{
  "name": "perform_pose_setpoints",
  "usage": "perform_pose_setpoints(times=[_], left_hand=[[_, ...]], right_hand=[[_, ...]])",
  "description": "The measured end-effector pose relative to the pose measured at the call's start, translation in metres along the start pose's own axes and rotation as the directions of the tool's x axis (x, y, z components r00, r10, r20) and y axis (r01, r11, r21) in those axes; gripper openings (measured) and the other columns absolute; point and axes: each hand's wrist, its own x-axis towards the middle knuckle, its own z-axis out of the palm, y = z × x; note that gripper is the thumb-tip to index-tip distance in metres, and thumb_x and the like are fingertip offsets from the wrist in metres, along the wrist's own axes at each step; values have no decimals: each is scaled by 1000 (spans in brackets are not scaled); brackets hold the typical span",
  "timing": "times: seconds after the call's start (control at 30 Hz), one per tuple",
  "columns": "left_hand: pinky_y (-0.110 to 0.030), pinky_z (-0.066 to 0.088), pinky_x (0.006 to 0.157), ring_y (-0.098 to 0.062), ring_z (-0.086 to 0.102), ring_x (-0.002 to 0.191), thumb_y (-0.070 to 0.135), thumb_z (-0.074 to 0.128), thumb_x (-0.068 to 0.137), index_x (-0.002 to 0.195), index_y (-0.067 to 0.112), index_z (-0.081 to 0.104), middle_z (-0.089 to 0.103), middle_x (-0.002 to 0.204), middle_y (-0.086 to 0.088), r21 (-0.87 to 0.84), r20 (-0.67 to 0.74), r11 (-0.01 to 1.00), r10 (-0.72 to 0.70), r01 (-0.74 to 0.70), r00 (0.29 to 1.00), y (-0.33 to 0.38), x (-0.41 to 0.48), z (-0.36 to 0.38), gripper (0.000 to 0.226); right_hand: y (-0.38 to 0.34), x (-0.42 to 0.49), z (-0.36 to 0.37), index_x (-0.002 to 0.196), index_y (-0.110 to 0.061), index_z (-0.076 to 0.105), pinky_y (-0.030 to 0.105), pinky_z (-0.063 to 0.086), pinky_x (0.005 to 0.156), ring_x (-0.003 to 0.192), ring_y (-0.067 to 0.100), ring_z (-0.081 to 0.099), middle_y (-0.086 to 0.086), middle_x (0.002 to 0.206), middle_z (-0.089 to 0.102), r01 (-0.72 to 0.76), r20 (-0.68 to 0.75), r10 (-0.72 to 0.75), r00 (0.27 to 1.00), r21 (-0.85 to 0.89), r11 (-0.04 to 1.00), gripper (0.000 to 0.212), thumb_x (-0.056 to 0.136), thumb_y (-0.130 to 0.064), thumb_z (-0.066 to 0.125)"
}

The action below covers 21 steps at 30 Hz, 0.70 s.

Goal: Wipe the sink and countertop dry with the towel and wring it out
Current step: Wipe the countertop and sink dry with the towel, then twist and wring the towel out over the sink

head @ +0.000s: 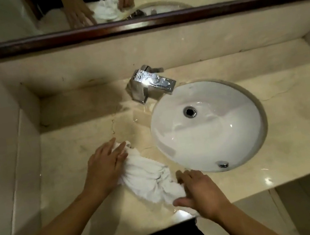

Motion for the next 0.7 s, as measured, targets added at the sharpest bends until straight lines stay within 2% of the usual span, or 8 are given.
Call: perform_pose_setpoints(times=[0.1,0.17,0.23,0.3,0.43,0.53,0.63,0.7], left_hand=[[-53,22,121,-24,24,156,72,6,83,157,38,38,28,168,0,57,73,998,-17,13,997,8,-10,-3,87],[-56,17,122,-21,21,157,76,13,84,156,37,39,29,168,1,45,67,999,11,-14,998,14,-15,-6,86],[-52,13,123,-19,21,157,88,13,82,154,37,41,31,167,4,-15,74,998,59,-58,996,24,-19,-10,92],[-41,13,125,-16,23,156,98,5,75,152,41,40,33,165,9,-147,101,984,114,-99,988,42,-23,-17,101],[-31,33,116,14,44,131,98,31,76,131,59,42,50,135,47,-542,69,836,150,-89,986,95,-39,-49,69],[-32,43,105,7,55,119,91,56,71,128,61,48,60,125,37,-617,-40,778,118,-118,992,127,-41,-77,64],[-18,49,79,14,61,102,72,84,58,126,49,51,65,112,32,-553,-89,819,125,-153,988,159,-38,-115,79],[-12,50,79,14,61,102,57,92,64,134,46,47,63,114,32,-468,-133,861,157,-201,979,182,-34,-135,85]], right_hand=[[-3,-10,-34,95,-31,54,23,38,64,85,8,59,-14,88,63,-91,138,59,989,243,966,41,79,-60,76],[-7,-17,-68,73,-38,61,16,35,60,66,-5,54,-22,66,59,-76,176,-4,984,441,894,26,83,-52,79],[-15,-24,-115,57,-34,59,21,33,60,54,-1,44,-16,54,48,-48,160,-52,986,564,824,38,86,-50,78],[-23,-30,-160,60,-22,58,25,32,61,58,4,42,-12,60,44,25,76,-96,992,639,769,43,89,-49,76],[-43,-44,-243,73,5,52,16,27,52,51,3,32,-3,63,35,211,-85,-213,973,698,685,49,98,-35,67],[-58,-51,-293,65,-15,48,16,30,50,51,2,35,-10,58,40,322,-177,-283,943,702,635,42,102,-29,61],[-74,-56,-343,63,-23,40,22,27,49,53,8,27,-4,62,28,423,-299,-299,906,673,607,46,100,-42,60],[-77,-61,-378,64,-23,35,19,31,51,53,9,27,0,64,27,480,-356,-322,877,666,571,49,97,-48,61]])
